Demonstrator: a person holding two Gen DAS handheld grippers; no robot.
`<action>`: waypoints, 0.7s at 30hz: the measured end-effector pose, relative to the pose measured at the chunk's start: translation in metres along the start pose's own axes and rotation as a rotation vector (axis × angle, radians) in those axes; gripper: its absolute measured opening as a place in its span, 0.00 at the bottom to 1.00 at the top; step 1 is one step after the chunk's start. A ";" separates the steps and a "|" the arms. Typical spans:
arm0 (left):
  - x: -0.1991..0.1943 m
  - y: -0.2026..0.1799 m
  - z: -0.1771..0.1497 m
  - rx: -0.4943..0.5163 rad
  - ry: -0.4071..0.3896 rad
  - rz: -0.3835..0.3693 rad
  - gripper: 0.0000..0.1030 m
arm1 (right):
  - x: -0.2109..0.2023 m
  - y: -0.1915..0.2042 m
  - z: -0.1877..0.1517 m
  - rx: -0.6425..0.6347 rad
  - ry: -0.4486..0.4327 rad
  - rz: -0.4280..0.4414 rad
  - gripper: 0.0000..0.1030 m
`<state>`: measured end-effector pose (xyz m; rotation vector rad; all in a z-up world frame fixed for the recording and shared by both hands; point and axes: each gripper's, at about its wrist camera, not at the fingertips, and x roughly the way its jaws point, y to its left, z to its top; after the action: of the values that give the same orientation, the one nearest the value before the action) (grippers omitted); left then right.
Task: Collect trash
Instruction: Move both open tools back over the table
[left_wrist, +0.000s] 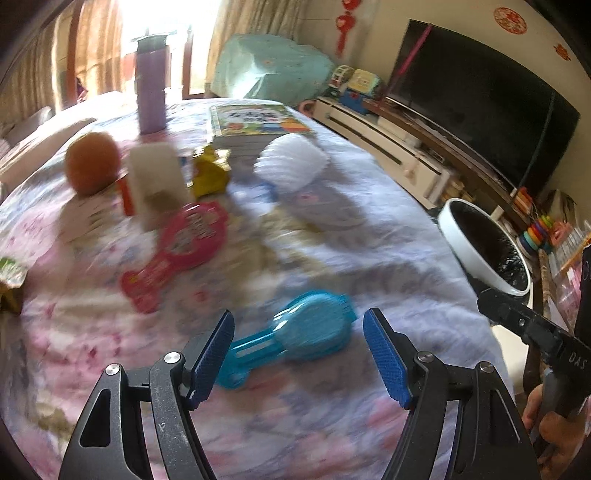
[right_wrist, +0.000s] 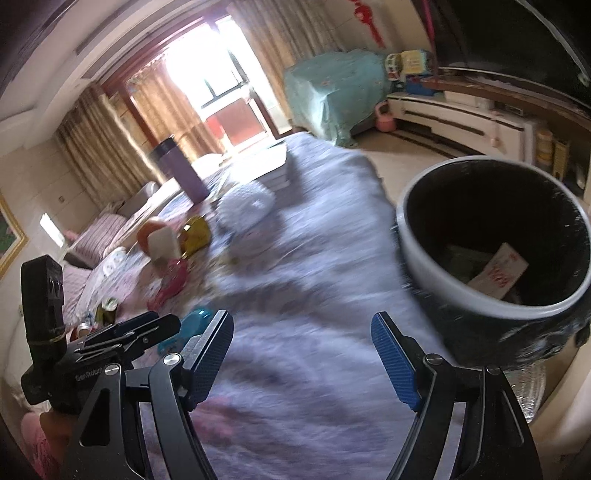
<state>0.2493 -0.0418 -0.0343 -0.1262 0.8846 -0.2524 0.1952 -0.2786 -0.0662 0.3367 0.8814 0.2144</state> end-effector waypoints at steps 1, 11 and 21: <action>-0.003 0.004 -0.004 -0.007 0.001 0.007 0.70 | 0.002 0.003 -0.002 -0.005 0.005 0.005 0.76; -0.020 0.036 -0.006 -0.023 -0.007 0.049 0.70 | 0.021 0.044 -0.017 -0.082 0.056 0.053 0.76; -0.014 0.069 0.003 0.028 0.007 0.119 0.70 | 0.047 0.071 -0.023 -0.150 0.121 0.102 0.76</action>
<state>0.2547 0.0288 -0.0363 -0.0463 0.8913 -0.1547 0.2031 -0.1928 -0.0870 0.2308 0.9624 0.3964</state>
